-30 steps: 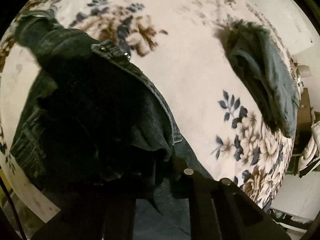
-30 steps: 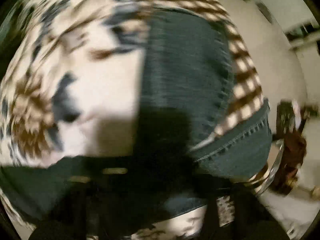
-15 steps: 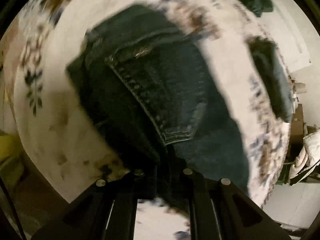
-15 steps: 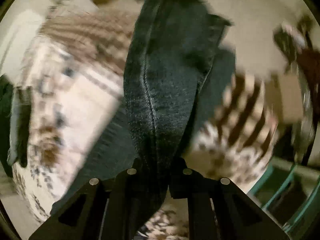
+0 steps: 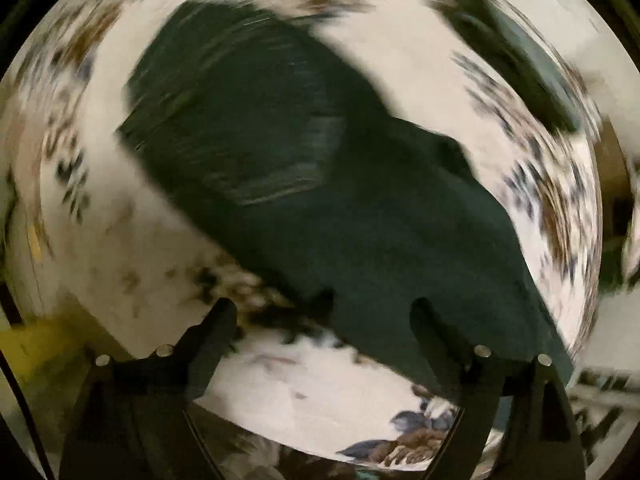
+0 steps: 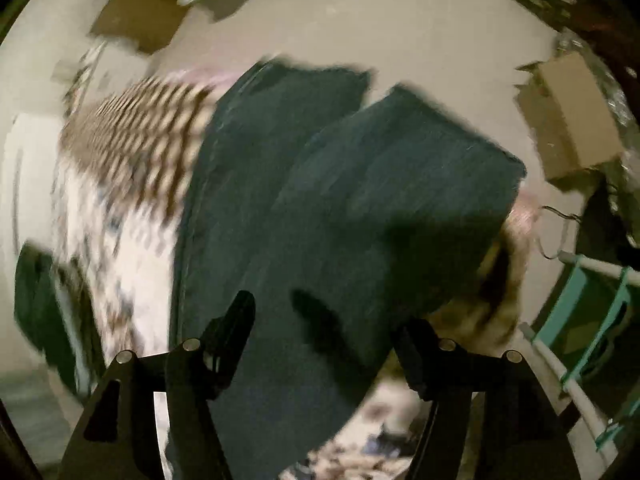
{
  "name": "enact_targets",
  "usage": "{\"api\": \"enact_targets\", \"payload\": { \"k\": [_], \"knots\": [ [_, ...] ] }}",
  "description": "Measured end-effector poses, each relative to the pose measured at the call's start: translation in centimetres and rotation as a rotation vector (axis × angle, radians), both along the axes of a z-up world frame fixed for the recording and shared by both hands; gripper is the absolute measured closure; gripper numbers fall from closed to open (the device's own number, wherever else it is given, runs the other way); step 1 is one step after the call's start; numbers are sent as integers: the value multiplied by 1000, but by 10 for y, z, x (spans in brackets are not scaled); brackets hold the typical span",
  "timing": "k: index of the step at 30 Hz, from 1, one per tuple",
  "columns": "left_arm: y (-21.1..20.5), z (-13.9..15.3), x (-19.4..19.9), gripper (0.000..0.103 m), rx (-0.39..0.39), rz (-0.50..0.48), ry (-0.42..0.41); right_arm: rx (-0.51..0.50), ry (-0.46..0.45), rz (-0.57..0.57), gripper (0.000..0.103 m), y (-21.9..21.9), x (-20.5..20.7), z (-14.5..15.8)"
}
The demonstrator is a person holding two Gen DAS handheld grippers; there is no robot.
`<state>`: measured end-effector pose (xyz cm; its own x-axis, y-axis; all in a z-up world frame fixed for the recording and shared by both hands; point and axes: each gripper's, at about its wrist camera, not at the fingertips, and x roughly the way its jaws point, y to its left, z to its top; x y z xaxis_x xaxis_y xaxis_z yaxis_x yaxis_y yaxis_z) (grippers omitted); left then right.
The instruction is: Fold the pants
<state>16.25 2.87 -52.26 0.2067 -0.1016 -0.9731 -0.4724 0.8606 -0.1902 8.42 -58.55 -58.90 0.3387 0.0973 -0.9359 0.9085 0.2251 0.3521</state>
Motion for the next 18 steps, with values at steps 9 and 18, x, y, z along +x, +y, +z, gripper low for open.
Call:
{"api": "enact_targets", "payload": {
  "k": [9,18],
  "knots": [
    [-113,-6,58,15,-61,-273,-43,13,11,-151,90,-30,-26,-21],
    [-151,-18,68,15,-104,-314,-50,-152,-460,234,92,-2,23,114]
  ]
}}
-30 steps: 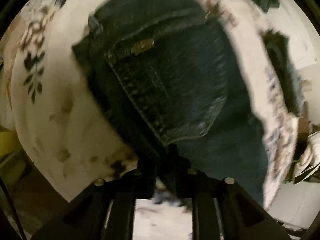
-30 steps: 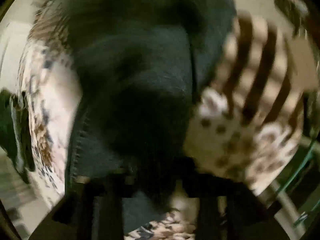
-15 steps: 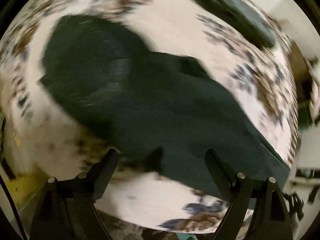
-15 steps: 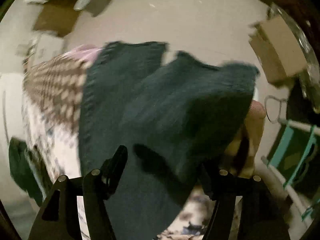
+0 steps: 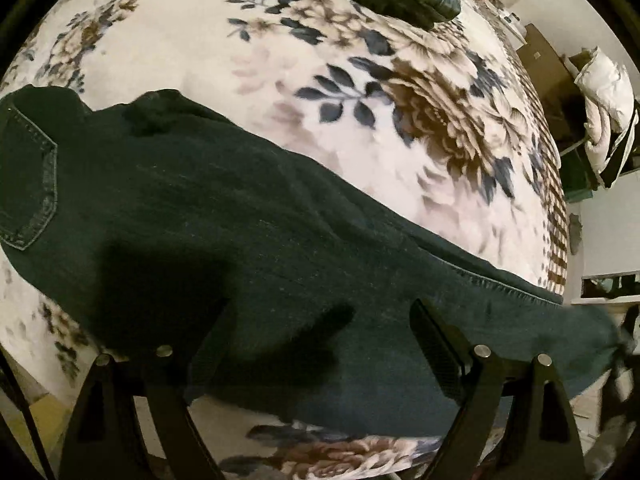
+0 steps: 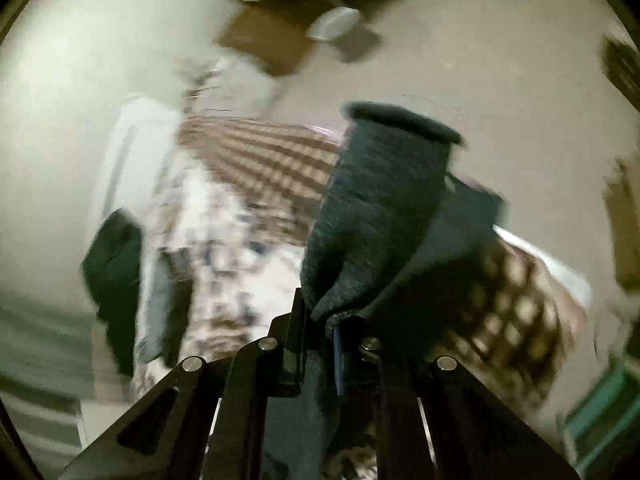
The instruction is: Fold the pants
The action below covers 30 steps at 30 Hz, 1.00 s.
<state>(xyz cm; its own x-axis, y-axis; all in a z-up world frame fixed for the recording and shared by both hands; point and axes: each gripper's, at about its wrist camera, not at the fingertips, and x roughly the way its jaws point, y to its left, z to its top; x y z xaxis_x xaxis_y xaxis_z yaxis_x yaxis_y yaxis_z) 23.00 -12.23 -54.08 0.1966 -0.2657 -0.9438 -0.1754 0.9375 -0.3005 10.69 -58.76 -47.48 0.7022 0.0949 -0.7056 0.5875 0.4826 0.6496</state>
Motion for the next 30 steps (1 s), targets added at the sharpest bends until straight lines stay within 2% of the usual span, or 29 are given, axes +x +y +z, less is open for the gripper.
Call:
{"api": "enact_targets", "payload": {
  "k": [2,4,5,7,8,9,10,11,12,13,14,16,18,19,22,25,27,30],
  "knots": [
    [0,1,-3,15,3,-4,-21,-35,-49,47,92,-7,8,16],
    [-1,0,-4,15,8,3,-26,-84,-20,63,92,-20,11,8],
    [-1,-2,-5,15,8,10,-24,-73,5,59,92,-28,9,-6],
    [-2,-7,-6,15,16,16,-10,-33,85,75,87,-46,16,-54],
    [-2,-10,-8,15,20,19,-6,-8,172,86,71,-58,18,-86],
    [-1,-12,-11,15,24,23,-2,30,286,91,68,-68,19,-120],
    [-1,-13,-13,15,28,22,3,98,317,66,68,-77,10,-144],
    [-1,-13,-15,15,29,21,7,137,263,33,68,-81,2,-149],
    [1,-12,-17,15,28,21,9,148,235,5,58,-83,-5,-144],
    [3,-11,-19,15,27,19,11,141,239,-4,41,-82,-7,-135],
    [6,-9,-21,15,26,19,14,124,241,-15,7,-79,-11,-123],
    [15,-3,-25,15,24,26,22,112,238,-22,6,-70,-19,-100],
    [29,3,-28,13,26,44,33,58,300,18,6,-46,-21,-73],
    [40,8,-30,9,22,63,36,27,324,46,6,-33,-17,-61],
    [84,24,-35,6,21,152,13,-66,401,208,6,35,4,-34],
    [151,35,-39,6,-22,270,-11,-31,426,453,6,119,35,-25],
    [210,37,-44,6,-62,389,-30,2,448,676,6,194,72,-31],
    [289,34,-47,6,-63,528,-38,4,464,910,7,294,124,-40]
  ]
}}
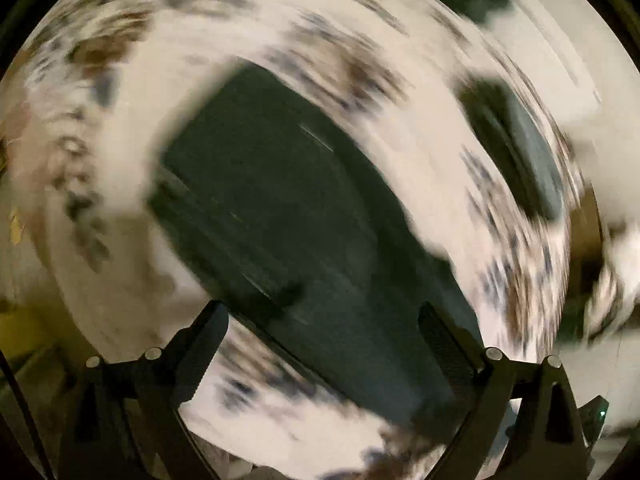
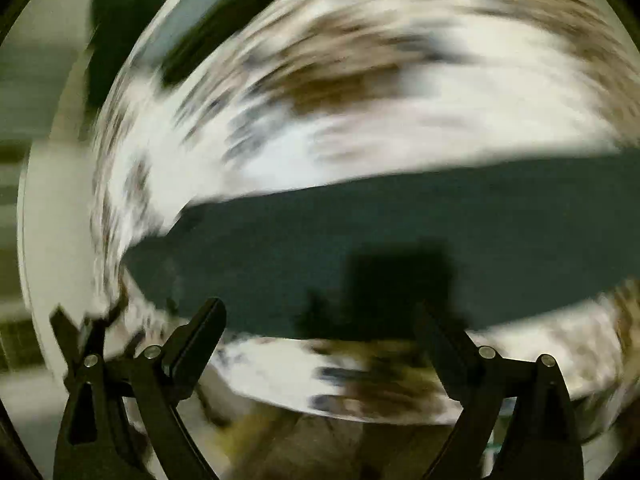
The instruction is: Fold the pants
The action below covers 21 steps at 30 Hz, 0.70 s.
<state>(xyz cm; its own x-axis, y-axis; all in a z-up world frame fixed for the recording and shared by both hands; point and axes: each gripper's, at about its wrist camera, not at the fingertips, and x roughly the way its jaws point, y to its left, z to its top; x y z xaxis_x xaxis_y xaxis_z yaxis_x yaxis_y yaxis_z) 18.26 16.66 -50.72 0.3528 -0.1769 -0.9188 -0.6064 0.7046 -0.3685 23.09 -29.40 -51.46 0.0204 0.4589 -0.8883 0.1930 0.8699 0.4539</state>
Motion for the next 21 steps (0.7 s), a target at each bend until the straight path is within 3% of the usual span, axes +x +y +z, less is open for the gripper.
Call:
{"api": "enact_targets", "payload": {
  "k": [3,6,9,10,12,13,14,15,18,19,21],
  "knots": [
    [69,-6,11,6,43,52,-6,33,13,156,7,90,69,-18],
    [107,-17,39,6,53,-15,-4,2,68,272,7,160,127,-51],
    [122,-33,72,6,23,-121,-5,10,201,374,9,211,154,-92],
    [124,-39,80,6,11,-142,0,-8,247,409,15,221,158,-110],
    [128,-52,95,6,-33,-194,3,-120,264,511,53,245,153,-122],
    [127,-60,104,6,-46,-228,21,-171,251,528,63,251,150,-120],
    [124,-66,110,6,-50,-252,37,-177,240,487,75,250,152,-114],
    [121,-74,116,6,-76,-287,46,-186,203,420,98,244,157,-101],
    [120,-89,119,6,-120,-316,58,-216,39,209,103,211,184,-55],
    [122,-91,118,6,-138,-318,54,-173,42,175,102,202,190,-49],
    [127,-95,111,6,-183,-310,34,14,147,118,101,190,196,-54]
  ]
}}
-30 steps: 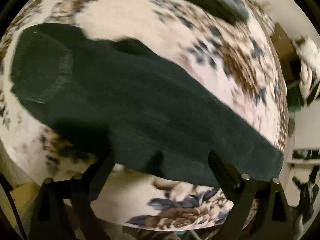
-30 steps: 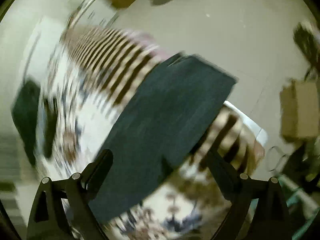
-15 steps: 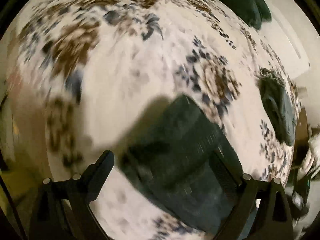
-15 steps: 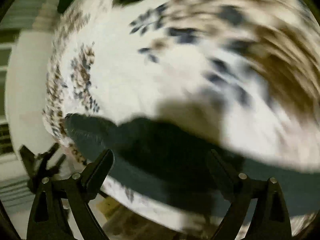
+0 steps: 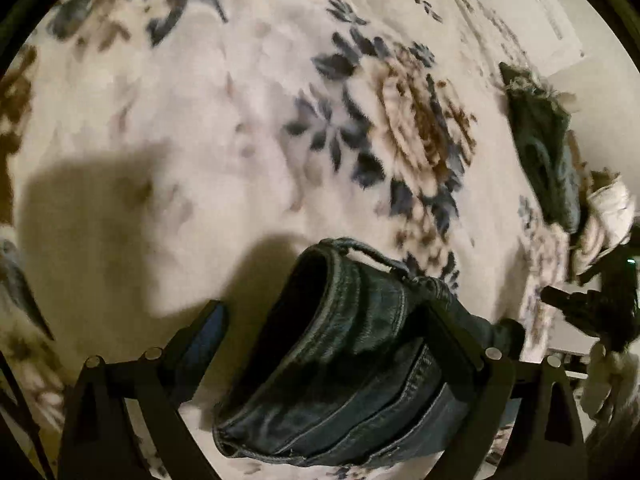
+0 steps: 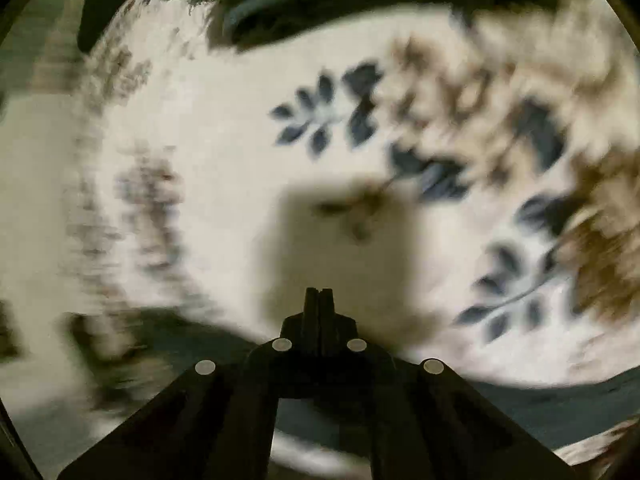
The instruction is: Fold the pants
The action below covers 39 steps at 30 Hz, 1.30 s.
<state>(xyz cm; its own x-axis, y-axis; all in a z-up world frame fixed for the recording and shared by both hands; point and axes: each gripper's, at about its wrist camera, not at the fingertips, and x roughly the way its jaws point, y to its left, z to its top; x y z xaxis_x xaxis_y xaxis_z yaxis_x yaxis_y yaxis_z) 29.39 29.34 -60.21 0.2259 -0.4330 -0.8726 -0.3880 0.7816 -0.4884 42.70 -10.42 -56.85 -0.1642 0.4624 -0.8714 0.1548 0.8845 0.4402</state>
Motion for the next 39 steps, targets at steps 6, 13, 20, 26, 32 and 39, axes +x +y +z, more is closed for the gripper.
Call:
{"api": "enact_targets", "payload": {
  "k": [6,13,20,26,32,39],
  "knots": [
    [-10,3,-15,65,-4,-45,-84,-82,114,192,24,21,-24,-28],
    [11,25,-37,90,69,-28,-77,-242,16,304,97,60,-36,-34],
    [31,26,-50,74,-4,38,-44,-93,55,196,95,41,-16,-25],
    [2,-4,-51,31,-87,29,-12,-158,48,244,26,32,-36,-27],
    [-13,11,-57,92,32,-7,-98,-134,6,280,73,30,-49,-37],
    [-14,25,-85,92,89,-15,-85,0,-10,315,88,31,-68,-9]
  ]
}}
